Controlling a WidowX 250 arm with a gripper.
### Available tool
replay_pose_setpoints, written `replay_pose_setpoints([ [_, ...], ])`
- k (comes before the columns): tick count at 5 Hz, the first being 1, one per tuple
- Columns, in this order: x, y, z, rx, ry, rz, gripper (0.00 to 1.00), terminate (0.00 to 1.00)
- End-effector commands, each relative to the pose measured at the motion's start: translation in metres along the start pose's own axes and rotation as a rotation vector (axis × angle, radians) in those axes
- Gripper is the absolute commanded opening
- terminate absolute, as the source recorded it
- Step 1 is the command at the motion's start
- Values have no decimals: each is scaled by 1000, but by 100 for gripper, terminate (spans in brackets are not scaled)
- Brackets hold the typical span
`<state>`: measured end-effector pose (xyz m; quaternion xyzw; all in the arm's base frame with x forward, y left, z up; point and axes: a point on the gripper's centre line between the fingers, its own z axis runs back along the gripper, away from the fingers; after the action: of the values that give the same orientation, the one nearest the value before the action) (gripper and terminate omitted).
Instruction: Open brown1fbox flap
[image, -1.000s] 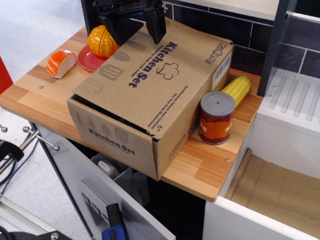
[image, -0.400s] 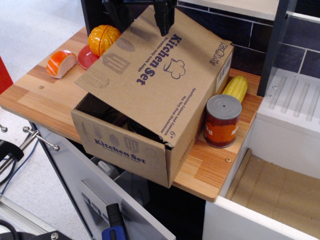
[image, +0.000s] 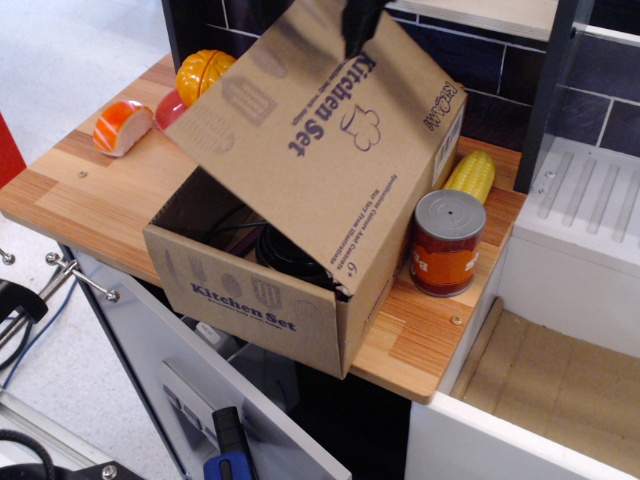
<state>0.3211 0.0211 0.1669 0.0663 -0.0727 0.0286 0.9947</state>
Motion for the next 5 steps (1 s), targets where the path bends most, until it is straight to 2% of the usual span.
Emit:
replay_pose_setpoints([
  [1, 13, -21, 28, 47, -56, 19, 100, 0],
  [3, 19, -59, 39, 133, -51, 14, 100, 0],
  [4, 26, -91, 51, 187, -33, 66, 100, 0],
  [5, 34, -116, 52, 209, -22, 91, 100, 0],
])
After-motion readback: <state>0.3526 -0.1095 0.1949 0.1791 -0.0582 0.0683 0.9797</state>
